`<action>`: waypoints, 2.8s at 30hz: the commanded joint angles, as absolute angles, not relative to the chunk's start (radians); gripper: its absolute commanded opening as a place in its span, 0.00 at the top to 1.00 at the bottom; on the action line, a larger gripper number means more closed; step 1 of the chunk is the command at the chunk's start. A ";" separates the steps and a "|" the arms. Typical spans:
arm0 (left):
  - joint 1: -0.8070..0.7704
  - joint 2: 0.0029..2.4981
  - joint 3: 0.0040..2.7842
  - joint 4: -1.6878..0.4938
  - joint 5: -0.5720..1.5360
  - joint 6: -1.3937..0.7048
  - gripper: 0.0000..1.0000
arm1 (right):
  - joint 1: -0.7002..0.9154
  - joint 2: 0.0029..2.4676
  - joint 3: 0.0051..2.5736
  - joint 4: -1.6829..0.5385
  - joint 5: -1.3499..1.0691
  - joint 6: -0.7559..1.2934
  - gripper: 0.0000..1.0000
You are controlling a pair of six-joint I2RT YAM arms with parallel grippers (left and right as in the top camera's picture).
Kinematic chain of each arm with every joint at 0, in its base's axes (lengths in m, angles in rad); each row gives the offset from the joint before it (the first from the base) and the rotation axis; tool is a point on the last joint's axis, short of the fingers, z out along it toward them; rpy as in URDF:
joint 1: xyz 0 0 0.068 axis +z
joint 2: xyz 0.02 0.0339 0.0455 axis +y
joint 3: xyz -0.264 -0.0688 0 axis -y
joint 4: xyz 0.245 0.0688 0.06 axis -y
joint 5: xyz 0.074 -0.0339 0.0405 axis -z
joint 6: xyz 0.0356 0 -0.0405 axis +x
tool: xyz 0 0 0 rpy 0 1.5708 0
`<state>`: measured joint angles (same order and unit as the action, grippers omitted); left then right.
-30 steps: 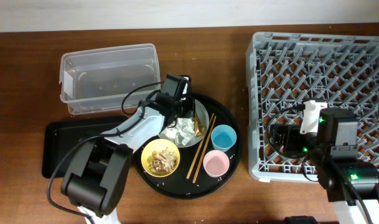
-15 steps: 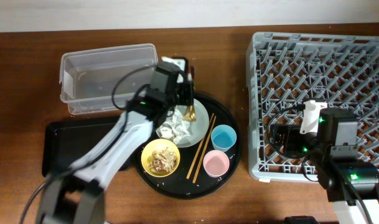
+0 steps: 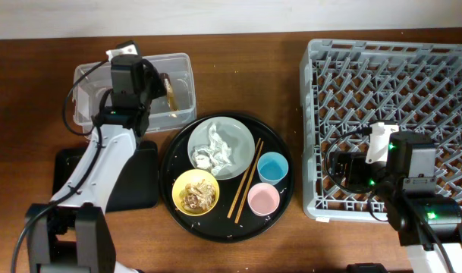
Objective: Sort waste into correct bins and load items into the dishwasher rack
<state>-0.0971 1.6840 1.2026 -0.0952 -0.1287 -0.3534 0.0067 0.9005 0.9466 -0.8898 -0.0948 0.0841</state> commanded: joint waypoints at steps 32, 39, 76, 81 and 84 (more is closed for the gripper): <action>-0.361 1.612 1.343 -0.508 -0.051 -0.317 1.00 | 0.012 0.897 0.970 -0.910 -0.100 0.094 0.02; -0.122 1.651 1.343 -0.331 -0.053 -0.317 0.99 | 0.012 0.897 0.970 -0.910 -0.100 0.095 0.02; -0.424 1.834 1.444 -0.909 -0.009 -0.243 0.99 | 0.012 0.918 0.970 -0.925 -0.100 0.094 0.02; -0.339 1.765 1.592 -0.847 -0.283 -0.241 0.99 | 0.012 0.918 0.970 -0.925 -0.100 0.094 0.02; -0.229 1.768 1.590 -0.719 -0.292 -0.241 1.00 | 0.012 0.918 0.970 -0.928 -0.100 0.094 0.02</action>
<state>-0.3023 1.7729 1.5864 -0.7837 -0.2306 -0.2501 0.0067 0.9165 0.9489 -0.9257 -0.0948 0.0841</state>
